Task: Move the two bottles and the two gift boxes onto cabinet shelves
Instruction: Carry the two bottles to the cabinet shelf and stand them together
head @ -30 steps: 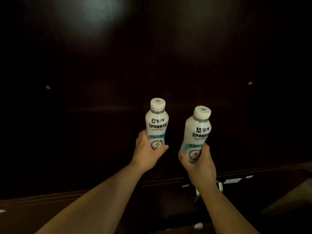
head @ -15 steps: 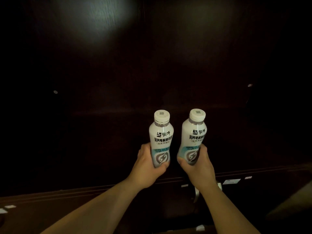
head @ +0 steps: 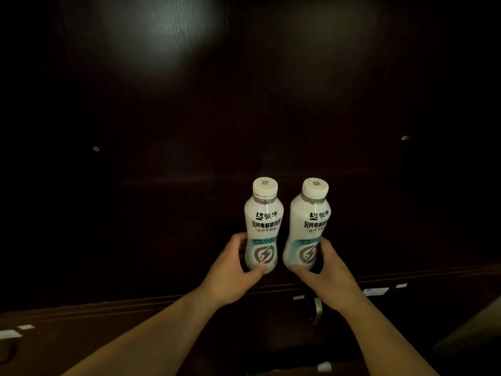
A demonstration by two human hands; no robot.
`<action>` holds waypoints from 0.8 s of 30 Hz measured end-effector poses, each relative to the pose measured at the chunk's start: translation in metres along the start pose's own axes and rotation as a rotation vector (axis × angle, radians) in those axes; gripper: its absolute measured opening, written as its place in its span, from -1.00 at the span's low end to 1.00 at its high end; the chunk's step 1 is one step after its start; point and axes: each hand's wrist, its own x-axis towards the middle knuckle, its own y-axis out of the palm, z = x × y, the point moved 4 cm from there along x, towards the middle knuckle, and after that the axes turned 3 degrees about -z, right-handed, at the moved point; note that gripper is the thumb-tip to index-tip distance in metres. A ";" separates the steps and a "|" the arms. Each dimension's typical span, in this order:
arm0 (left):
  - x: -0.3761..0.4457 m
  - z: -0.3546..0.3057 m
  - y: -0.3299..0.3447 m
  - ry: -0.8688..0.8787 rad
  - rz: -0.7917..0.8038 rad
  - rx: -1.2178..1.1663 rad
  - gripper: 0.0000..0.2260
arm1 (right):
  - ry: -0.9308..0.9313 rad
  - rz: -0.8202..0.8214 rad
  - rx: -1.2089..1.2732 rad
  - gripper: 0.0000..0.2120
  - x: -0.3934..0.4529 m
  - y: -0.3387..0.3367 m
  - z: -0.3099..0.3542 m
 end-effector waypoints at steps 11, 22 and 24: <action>0.000 0.002 0.002 -0.001 0.020 -0.019 -0.42 | -0.001 -0.029 -0.026 -0.28 -0.001 0.006 -0.003; 0.004 0.007 0.005 -0.011 0.066 -0.041 -0.36 | -0.005 -0.062 -0.044 -0.25 0.000 0.007 -0.006; 0.005 0.008 0.005 -0.018 0.075 -0.036 -0.34 | -0.003 -0.070 -0.052 -0.26 0.000 0.008 -0.007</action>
